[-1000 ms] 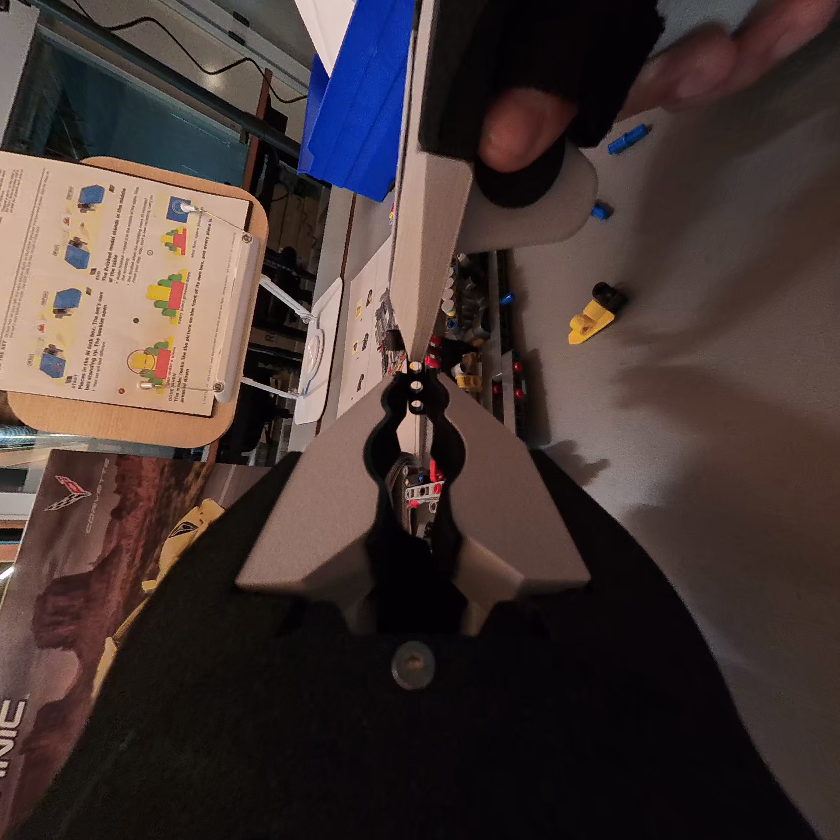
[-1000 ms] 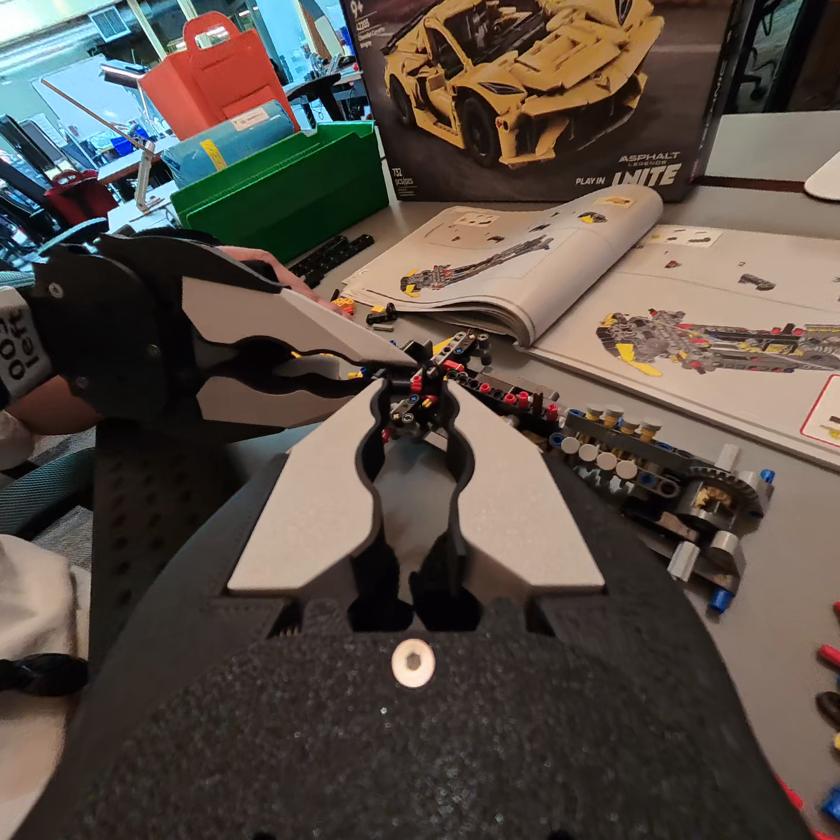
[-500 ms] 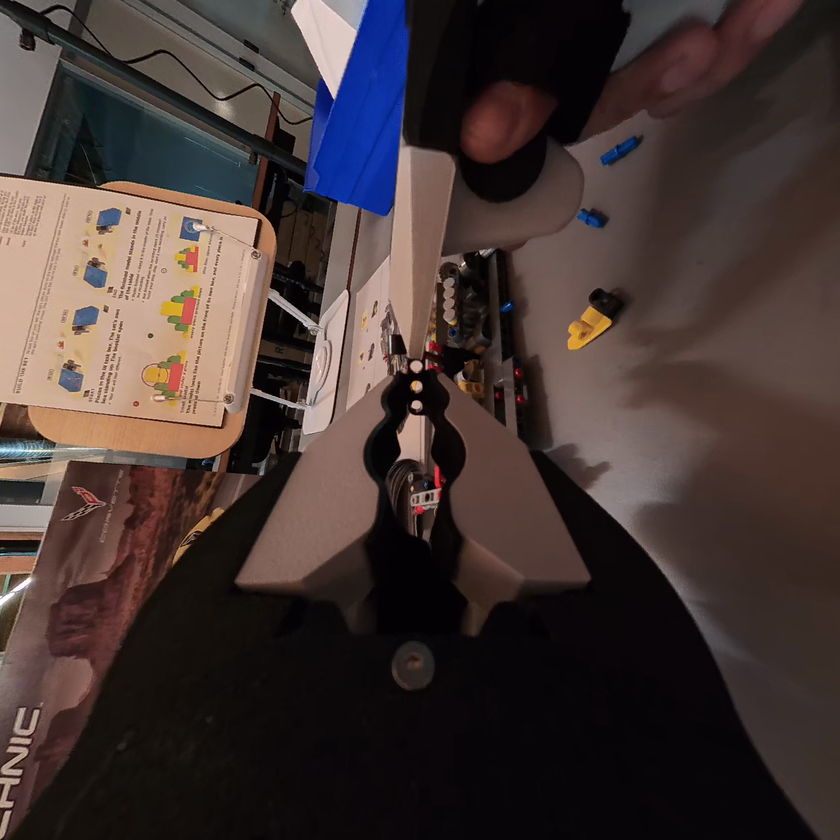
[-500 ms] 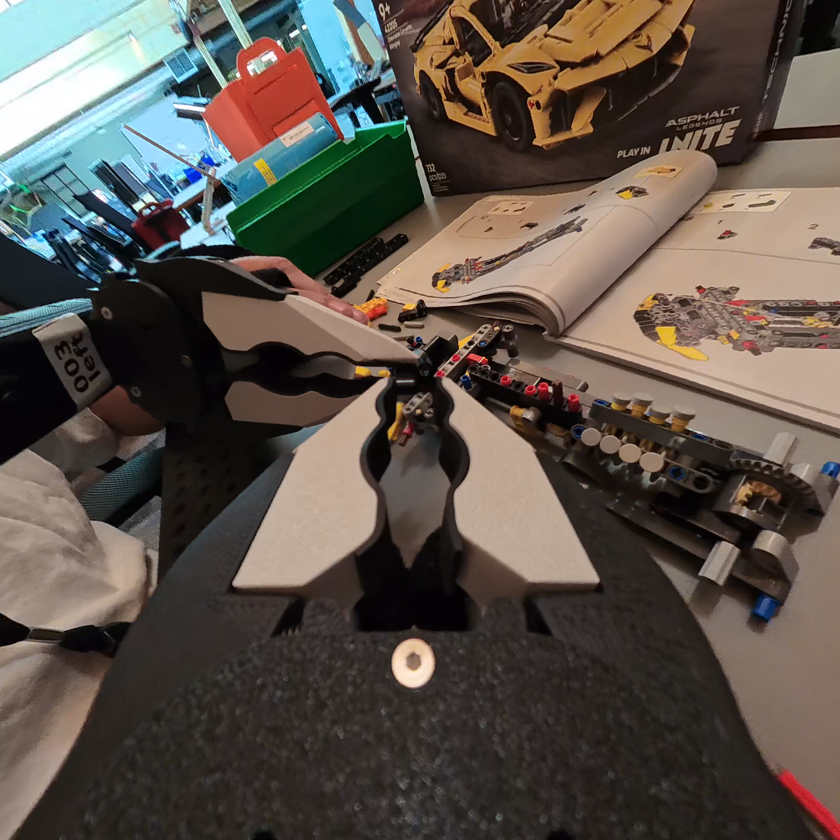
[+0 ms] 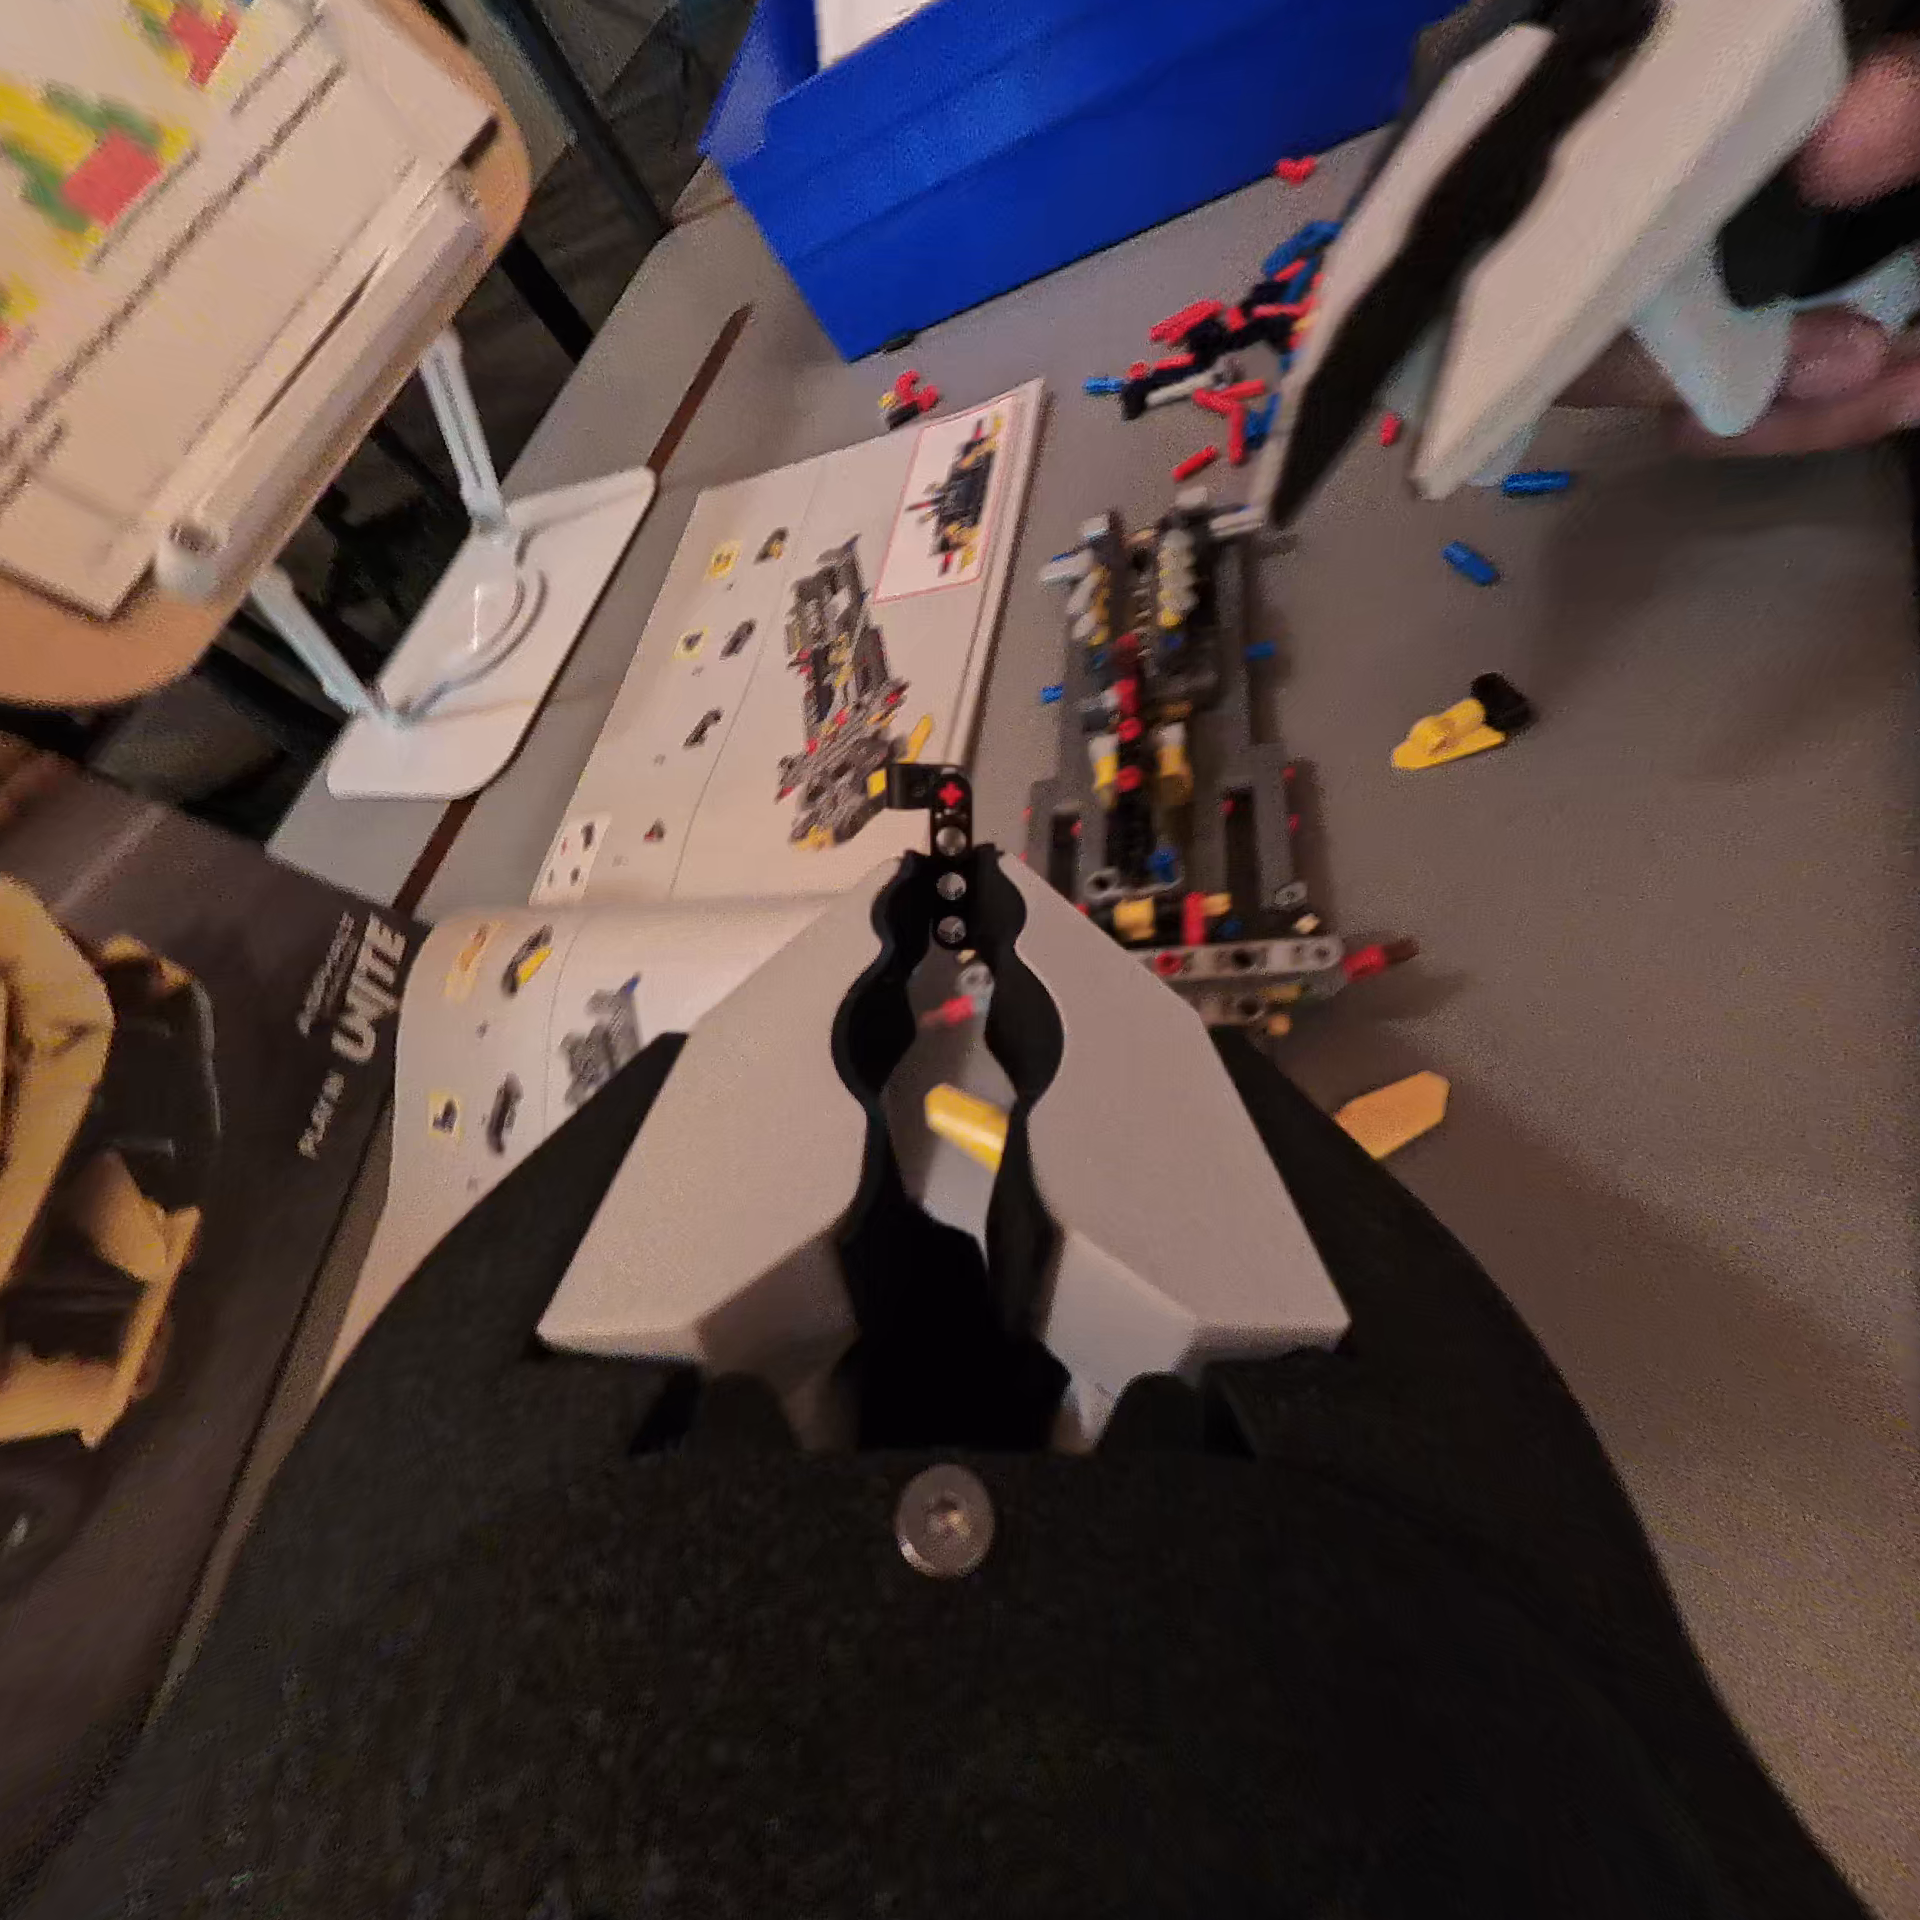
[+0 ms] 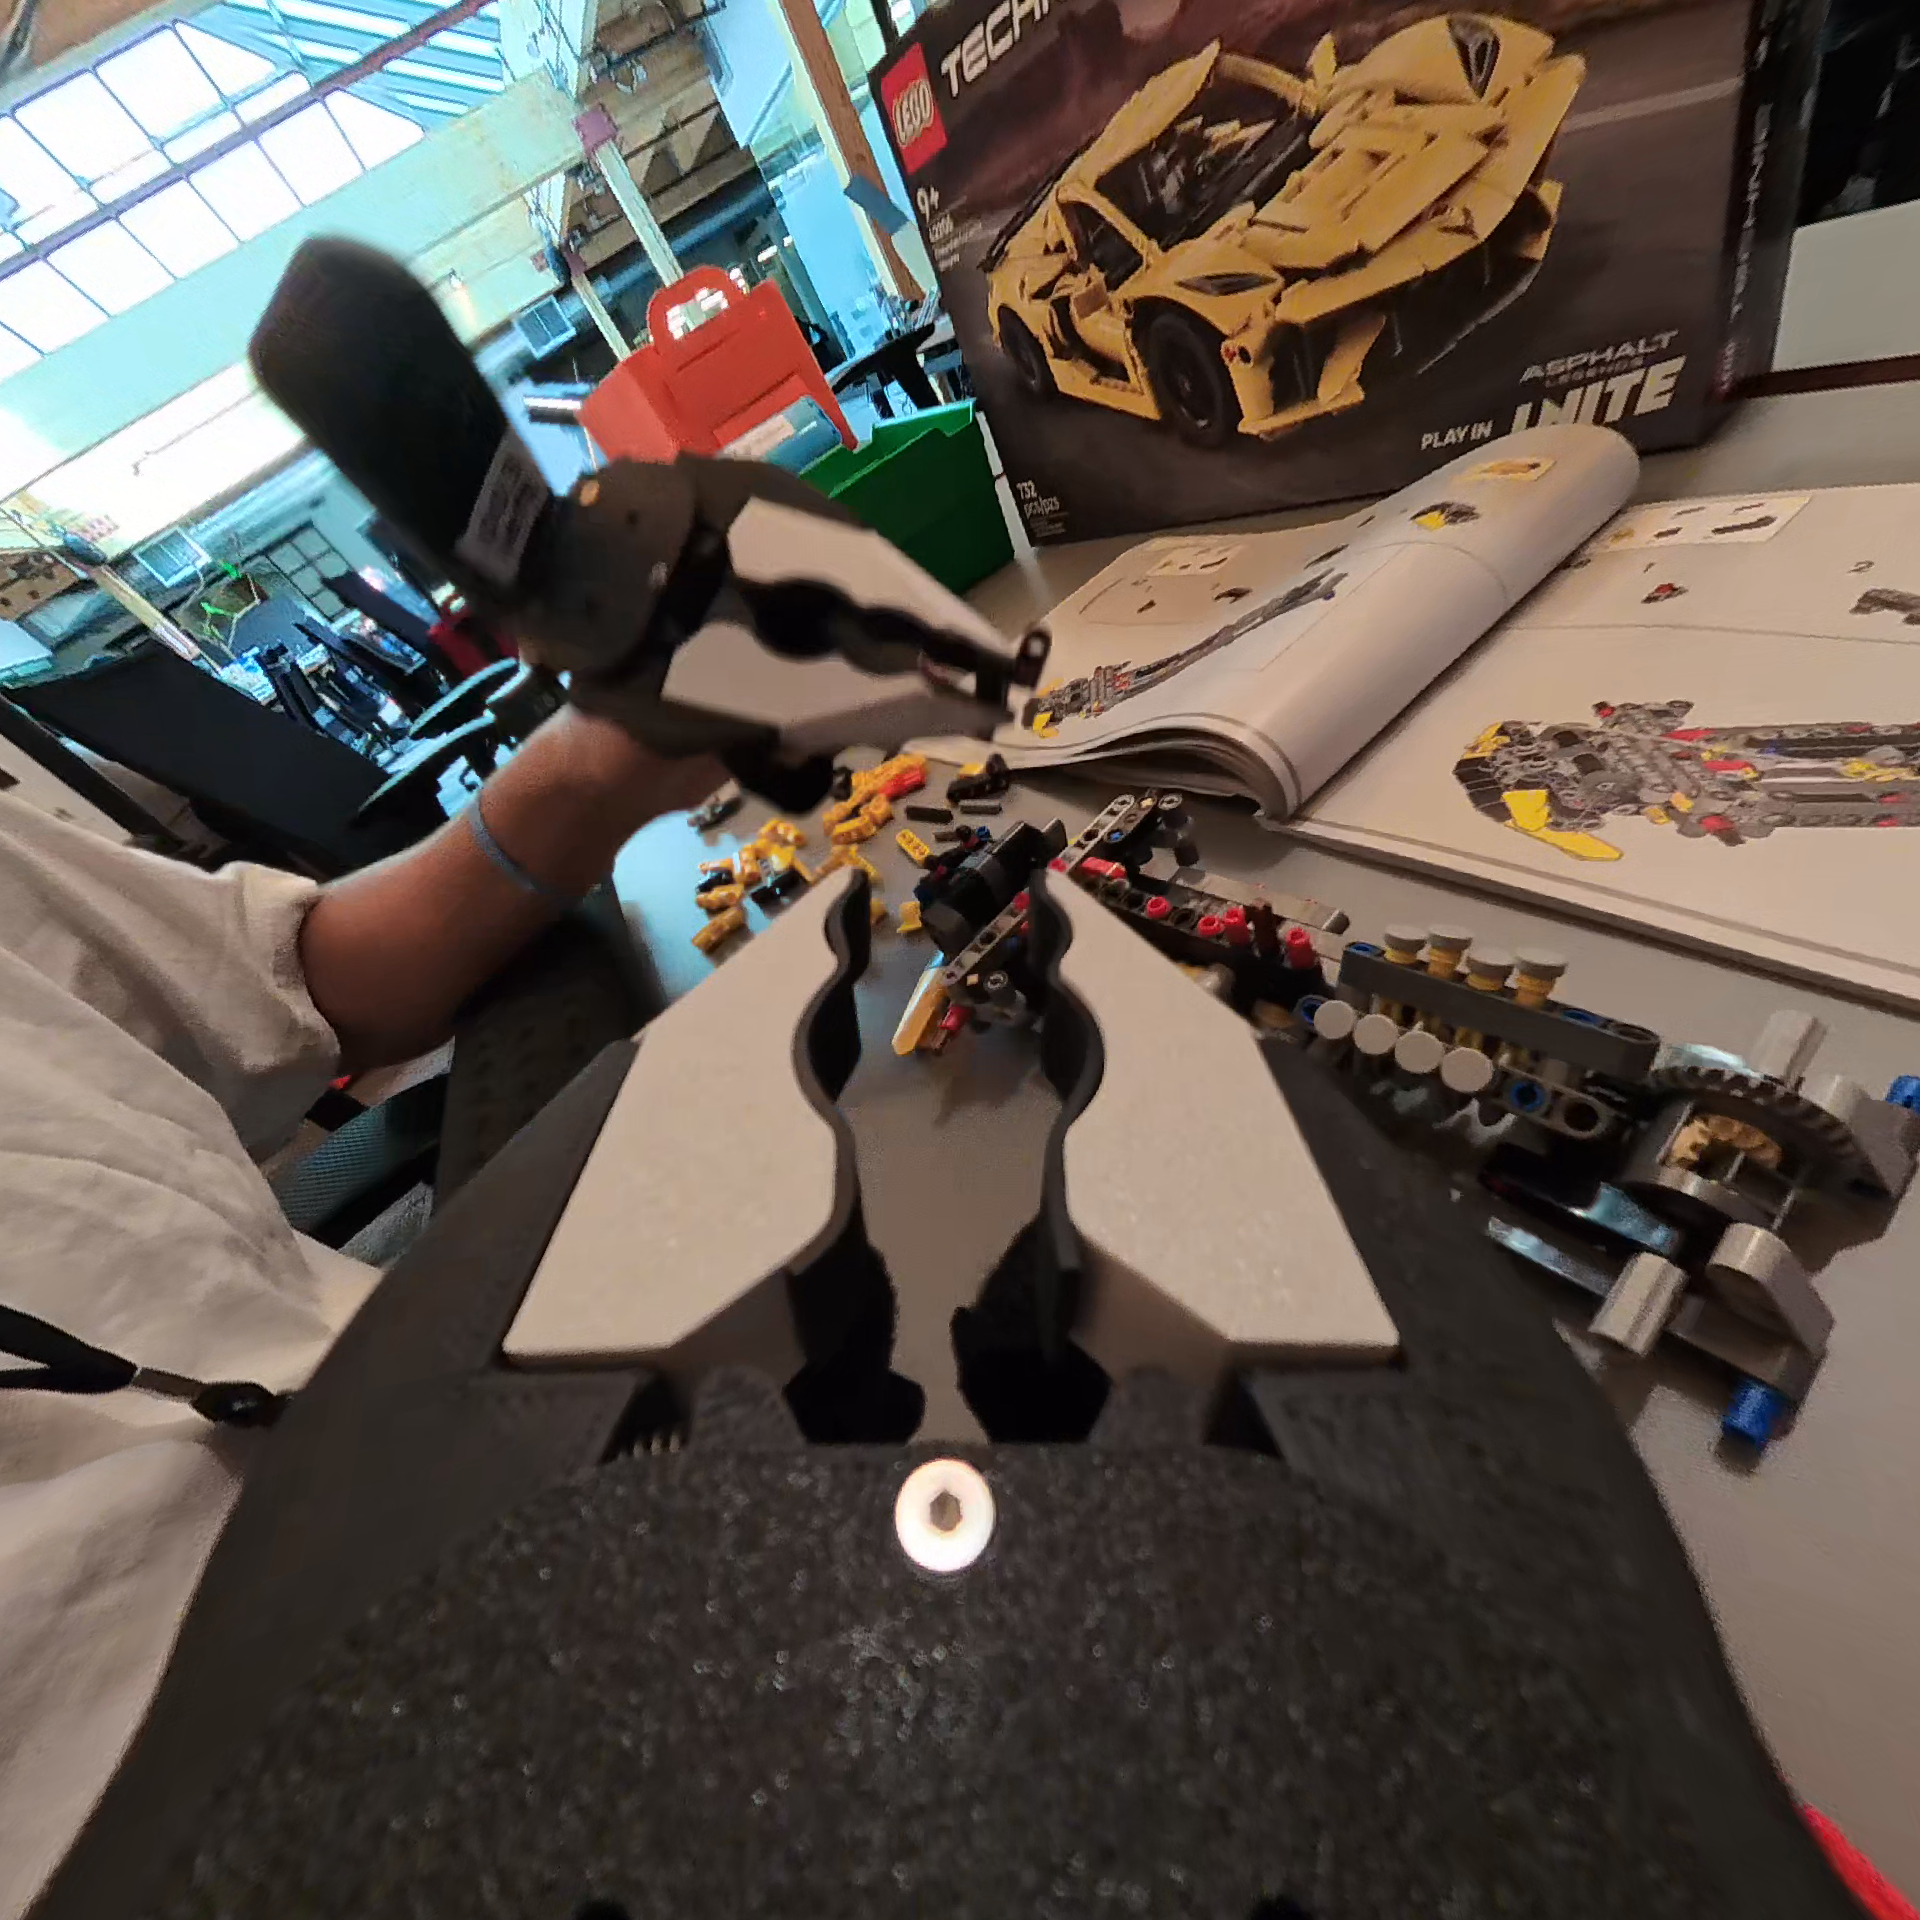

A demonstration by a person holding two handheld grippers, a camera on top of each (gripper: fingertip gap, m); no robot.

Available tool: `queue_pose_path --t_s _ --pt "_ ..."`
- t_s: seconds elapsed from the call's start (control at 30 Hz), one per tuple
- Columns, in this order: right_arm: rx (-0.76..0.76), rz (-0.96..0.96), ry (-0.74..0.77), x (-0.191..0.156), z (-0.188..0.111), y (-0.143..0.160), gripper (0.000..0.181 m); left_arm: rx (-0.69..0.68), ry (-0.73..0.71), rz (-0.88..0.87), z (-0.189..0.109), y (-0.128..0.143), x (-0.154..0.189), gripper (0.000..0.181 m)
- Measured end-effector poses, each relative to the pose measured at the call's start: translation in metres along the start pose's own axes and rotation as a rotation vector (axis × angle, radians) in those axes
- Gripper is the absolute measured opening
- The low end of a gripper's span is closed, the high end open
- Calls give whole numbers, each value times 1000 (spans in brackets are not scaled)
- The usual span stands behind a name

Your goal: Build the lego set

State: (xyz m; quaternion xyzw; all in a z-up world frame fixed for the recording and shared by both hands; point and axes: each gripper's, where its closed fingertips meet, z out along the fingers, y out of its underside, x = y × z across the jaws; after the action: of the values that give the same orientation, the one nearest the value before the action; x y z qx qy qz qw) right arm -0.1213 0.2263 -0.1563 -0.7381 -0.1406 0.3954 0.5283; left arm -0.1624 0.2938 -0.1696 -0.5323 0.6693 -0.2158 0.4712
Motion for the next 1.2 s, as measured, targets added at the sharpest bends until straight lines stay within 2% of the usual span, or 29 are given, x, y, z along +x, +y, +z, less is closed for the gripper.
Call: queue_pose_path --t_s 0.1,0.17,0.23,0.33,0.6,0.67,0.73,0.9,1.03,1.13,1.2 --pt "-15 -18 0 -1 2 3 25 -48 104 -125 -18 24 -20 6" --pt "-28 -6 -3 0 4 5 24 -83 115 -160 -29 39 -31 6" --pt "-24 8 -11 0 4 4 23 -91 149 -139 -41 45 -33 6" --pt "-3 27 -16 1 2 1 22 -105 283 -204 -57 49 -26 6" --pt "44 73 -42 1 -4 -5 22 -420 732 -254 -96 69 -14 5" --pt "54 82 -51 0 -5 -7 22 -484 806 -243 -101 74 -13 6" --pt "61 89 -57 0 -6 -8 22 -490 830 -256 -98 71 -15 6" --pt "64 99 -68 -1 -7 -8 22 -376 814 -190 -86 63 -18 5" --pt "58 84 -58 0 -6 -7 22 -443 786 -186 -80 79 -26 5" --pt "55 56 -19 5 -5 -7 22 -435 785 -168 -75 82 -30 6" --pt "54 48 -7 7 -5 -8 21 -449 736 -151 -67 90 -39 6"
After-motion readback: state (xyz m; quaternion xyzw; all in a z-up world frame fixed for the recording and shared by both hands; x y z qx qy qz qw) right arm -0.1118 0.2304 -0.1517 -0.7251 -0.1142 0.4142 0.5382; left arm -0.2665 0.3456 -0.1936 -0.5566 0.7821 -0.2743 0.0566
